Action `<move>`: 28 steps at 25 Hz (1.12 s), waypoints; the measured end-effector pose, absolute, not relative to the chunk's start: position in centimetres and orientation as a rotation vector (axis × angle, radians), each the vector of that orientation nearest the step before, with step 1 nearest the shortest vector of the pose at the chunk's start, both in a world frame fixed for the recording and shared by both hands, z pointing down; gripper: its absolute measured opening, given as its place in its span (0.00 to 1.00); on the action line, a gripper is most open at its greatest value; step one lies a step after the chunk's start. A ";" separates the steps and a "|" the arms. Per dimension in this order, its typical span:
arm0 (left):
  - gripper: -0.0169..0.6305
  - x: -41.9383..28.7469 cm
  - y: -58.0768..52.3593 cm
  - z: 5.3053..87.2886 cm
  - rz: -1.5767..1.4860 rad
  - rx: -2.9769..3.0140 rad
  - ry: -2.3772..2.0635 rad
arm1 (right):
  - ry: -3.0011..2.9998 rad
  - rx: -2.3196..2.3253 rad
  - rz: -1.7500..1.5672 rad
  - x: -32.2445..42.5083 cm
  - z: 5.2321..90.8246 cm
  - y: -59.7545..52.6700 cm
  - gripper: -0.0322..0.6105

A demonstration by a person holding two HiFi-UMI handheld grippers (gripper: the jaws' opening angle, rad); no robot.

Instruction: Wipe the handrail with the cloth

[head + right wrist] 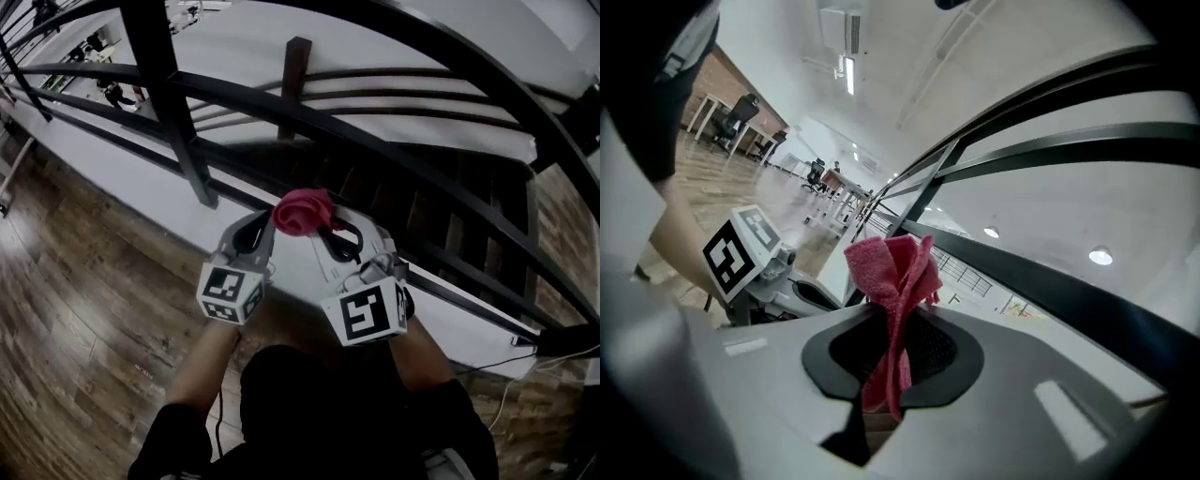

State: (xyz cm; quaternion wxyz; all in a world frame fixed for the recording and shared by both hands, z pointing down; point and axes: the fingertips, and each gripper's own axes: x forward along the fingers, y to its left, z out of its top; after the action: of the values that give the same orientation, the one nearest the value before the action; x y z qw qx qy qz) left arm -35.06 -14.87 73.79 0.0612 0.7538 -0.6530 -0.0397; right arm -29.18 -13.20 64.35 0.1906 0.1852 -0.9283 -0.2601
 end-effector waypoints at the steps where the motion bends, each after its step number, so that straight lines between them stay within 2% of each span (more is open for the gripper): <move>1: 0.03 -32.6 -15.6 73.4 -0.098 2.346 -1.918 | -2.595 0.544 -0.733 -27.4 64.3 -13.5 0.11; 7: 0.03 -19.3 -18.0 70.4 0.022 2.730 -1.555 | -2.478 0.723 -0.766 -16.3 62.9 -14.9 0.11; 16: 0.03 -0.8 -19.0 67.2 0.056 3.045 -1.106 | -2.385 0.954 -0.736 4.1 60.1 -15.8 0.11; 28: 0.03 21.8 -18.2 67.6 0.091 3.105 -0.703 | -2.517 1.191 -0.395 26.3 60.6 -15.6 0.11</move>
State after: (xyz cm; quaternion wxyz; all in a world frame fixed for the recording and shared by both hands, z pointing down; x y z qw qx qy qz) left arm 21.77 -18.22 67.61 -0.0217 0.9747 -0.2207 0.0287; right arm 26.34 -15.55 60.64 0.1639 0.4179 -0.8828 -0.1387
